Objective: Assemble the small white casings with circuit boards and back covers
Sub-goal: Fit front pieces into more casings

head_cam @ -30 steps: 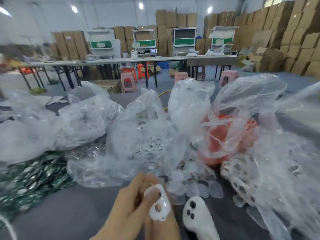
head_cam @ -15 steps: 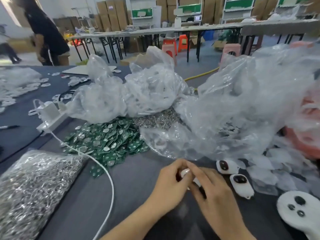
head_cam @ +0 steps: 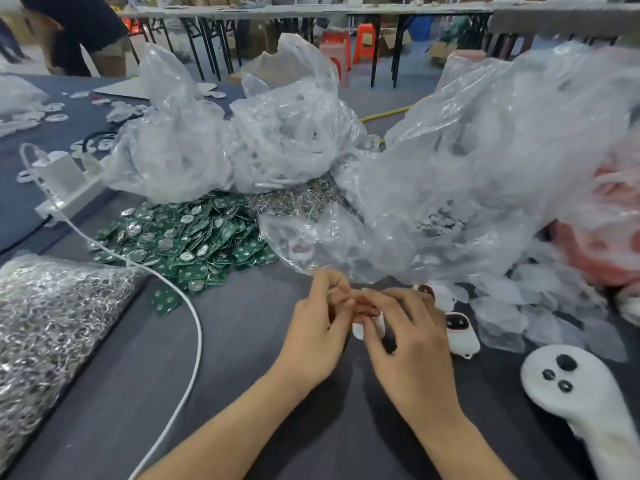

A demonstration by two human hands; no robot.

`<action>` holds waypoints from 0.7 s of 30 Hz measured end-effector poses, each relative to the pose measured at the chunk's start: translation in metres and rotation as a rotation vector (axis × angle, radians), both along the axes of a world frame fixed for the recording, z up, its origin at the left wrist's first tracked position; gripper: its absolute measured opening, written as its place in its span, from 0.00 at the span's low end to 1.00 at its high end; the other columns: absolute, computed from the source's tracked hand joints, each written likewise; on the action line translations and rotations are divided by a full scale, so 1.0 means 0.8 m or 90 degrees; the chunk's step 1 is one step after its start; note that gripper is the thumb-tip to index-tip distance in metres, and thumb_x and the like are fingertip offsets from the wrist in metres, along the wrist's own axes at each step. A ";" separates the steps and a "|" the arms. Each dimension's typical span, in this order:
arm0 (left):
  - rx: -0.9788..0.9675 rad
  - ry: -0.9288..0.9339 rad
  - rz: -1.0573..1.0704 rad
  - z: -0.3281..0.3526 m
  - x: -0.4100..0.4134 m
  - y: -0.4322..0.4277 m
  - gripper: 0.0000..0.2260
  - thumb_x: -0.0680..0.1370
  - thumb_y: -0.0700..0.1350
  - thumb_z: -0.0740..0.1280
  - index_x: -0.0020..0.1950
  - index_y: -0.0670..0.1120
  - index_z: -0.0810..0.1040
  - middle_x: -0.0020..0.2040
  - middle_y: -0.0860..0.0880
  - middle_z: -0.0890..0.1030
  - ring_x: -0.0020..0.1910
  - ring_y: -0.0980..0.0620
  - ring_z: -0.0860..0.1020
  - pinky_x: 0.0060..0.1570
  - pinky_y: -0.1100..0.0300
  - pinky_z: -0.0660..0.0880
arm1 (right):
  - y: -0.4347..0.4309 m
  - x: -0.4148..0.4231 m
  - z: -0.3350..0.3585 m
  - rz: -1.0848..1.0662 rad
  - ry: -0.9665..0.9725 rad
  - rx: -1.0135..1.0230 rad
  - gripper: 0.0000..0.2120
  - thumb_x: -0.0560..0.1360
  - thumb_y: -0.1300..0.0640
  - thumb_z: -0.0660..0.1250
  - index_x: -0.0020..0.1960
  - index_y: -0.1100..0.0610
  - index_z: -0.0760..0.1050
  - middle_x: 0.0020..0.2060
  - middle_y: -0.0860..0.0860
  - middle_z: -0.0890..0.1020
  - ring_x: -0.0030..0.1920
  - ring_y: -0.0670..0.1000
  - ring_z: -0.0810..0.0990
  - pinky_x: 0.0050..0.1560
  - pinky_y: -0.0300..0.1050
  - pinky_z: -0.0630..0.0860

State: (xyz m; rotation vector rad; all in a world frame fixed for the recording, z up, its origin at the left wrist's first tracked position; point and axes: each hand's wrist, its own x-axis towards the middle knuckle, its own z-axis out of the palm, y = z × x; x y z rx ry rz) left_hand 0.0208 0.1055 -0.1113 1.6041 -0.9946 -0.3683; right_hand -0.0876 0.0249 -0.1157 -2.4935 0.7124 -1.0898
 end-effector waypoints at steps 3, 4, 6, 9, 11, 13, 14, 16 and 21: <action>-0.020 0.082 -0.007 0.001 0.002 0.001 0.11 0.79 0.36 0.64 0.53 0.52 0.69 0.41 0.54 0.85 0.41 0.56 0.84 0.41 0.68 0.76 | 0.001 -0.002 -0.003 0.027 -0.033 -0.013 0.14 0.71 0.56 0.69 0.55 0.57 0.80 0.47 0.50 0.80 0.48 0.54 0.79 0.53 0.46 0.73; -0.019 0.107 -0.009 0.001 0.003 0.001 0.10 0.79 0.37 0.65 0.52 0.52 0.70 0.41 0.52 0.85 0.40 0.54 0.84 0.41 0.66 0.77 | 0.000 -0.003 -0.002 0.049 -0.053 0.008 0.14 0.71 0.57 0.70 0.56 0.57 0.80 0.47 0.50 0.80 0.48 0.53 0.79 0.53 0.44 0.73; -0.019 0.156 -0.025 0.001 0.005 0.000 0.09 0.79 0.37 0.65 0.50 0.51 0.72 0.40 0.49 0.85 0.38 0.51 0.84 0.39 0.63 0.78 | -0.002 -0.004 0.000 0.082 -0.089 0.081 0.13 0.71 0.57 0.70 0.55 0.57 0.80 0.48 0.48 0.80 0.50 0.49 0.78 0.56 0.39 0.72; -0.010 0.167 -0.057 0.000 0.008 -0.002 0.06 0.79 0.37 0.65 0.49 0.48 0.73 0.38 0.48 0.85 0.35 0.50 0.84 0.36 0.62 0.79 | -0.005 -0.005 0.003 0.119 -0.113 0.252 0.09 0.72 0.58 0.72 0.53 0.55 0.81 0.52 0.45 0.81 0.56 0.44 0.78 0.60 0.38 0.71; -0.003 0.133 -0.075 -0.002 0.007 -0.002 0.05 0.80 0.38 0.64 0.49 0.48 0.73 0.36 0.49 0.85 0.33 0.51 0.83 0.35 0.64 0.77 | -0.005 -0.006 0.006 0.137 -0.136 0.376 0.09 0.72 0.60 0.71 0.52 0.53 0.80 0.49 0.43 0.83 0.55 0.44 0.80 0.58 0.40 0.74; -0.008 0.097 -0.058 -0.003 0.006 -0.001 0.07 0.80 0.37 0.64 0.49 0.50 0.73 0.36 0.53 0.84 0.33 0.54 0.82 0.36 0.65 0.77 | -0.005 -0.008 0.009 0.115 -0.190 0.436 0.09 0.73 0.63 0.70 0.50 0.52 0.80 0.46 0.43 0.84 0.51 0.43 0.82 0.53 0.36 0.75; -0.002 0.058 -0.029 -0.004 0.007 -0.001 0.10 0.79 0.37 0.64 0.50 0.53 0.73 0.38 0.56 0.84 0.36 0.57 0.82 0.39 0.65 0.77 | -0.005 -0.009 0.009 0.093 -0.220 0.451 0.09 0.73 0.65 0.70 0.49 0.52 0.79 0.44 0.43 0.84 0.49 0.42 0.82 0.51 0.32 0.75; 0.056 -0.091 0.042 -0.008 0.013 -0.001 0.15 0.77 0.38 0.66 0.55 0.58 0.71 0.43 0.61 0.82 0.44 0.62 0.78 0.47 0.67 0.72 | -0.006 -0.008 0.009 0.044 -0.263 0.473 0.13 0.73 0.67 0.70 0.51 0.50 0.78 0.43 0.45 0.84 0.47 0.42 0.83 0.49 0.31 0.76; 0.185 -0.241 0.032 -0.013 0.018 -0.002 0.23 0.74 0.50 0.69 0.66 0.59 0.65 0.51 0.66 0.77 0.56 0.63 0.68 0.58 0.63 0.59 | -0.005 -0.004 0.005 -0.015 -0.227 0.406 0.13 0.71 0.66 0.72 0.50 0.54 0.74 0.42 0.45 0.82 0.43 0.40 0.82 0.43 0.27 0.74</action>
